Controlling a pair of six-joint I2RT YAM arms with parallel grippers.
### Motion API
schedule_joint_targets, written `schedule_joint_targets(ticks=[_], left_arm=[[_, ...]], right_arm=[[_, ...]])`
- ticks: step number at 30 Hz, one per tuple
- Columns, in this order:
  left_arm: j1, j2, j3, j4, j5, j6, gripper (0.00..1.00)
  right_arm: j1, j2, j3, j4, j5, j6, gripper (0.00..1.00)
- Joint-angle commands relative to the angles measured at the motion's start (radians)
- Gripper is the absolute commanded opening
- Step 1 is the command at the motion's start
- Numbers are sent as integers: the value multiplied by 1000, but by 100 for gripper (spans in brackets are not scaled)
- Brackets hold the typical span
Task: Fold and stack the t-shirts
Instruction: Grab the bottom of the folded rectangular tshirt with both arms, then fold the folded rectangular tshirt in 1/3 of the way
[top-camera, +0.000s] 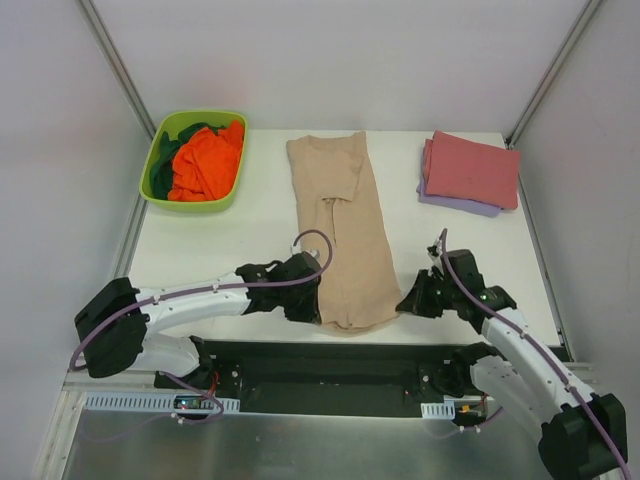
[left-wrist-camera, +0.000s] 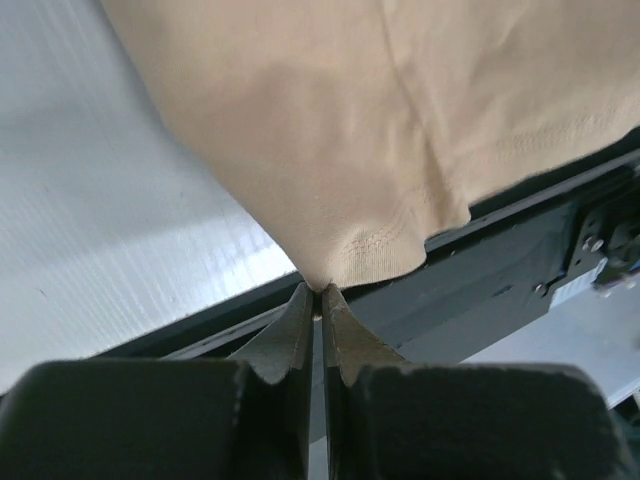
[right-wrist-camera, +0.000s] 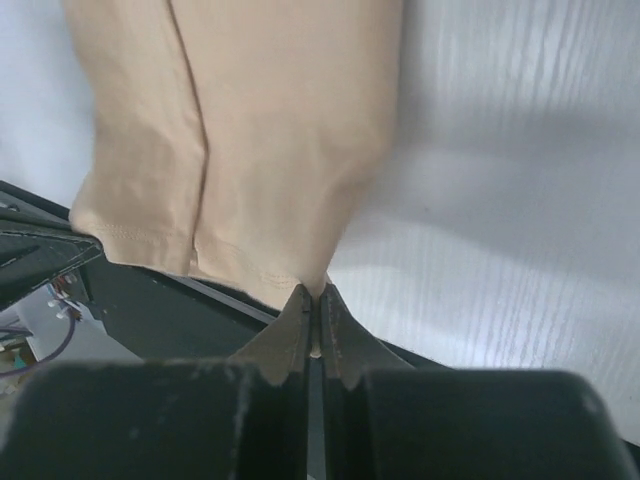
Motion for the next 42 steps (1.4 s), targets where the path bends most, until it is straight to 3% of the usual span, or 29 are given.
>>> schedule_joint_targets(ticks=[1,7,19,30,42], left_arm=[[89,-7,89,-12,-45,67,0],[233,28,230,-9,-60,168,0],[482,265,505,-9,17,337,0],[588,462,682,-10,92,430,0],[655,623,814,-9,146,473,0]], right_arm=[[1,117,167,101,46,-3,0],[1,351,390,193,125,-29,0],[-33,778,784,269,194,-67,0],[-59,994,922,389,202,-52,0],[-71,1175,1068,401,198,-46,0]])
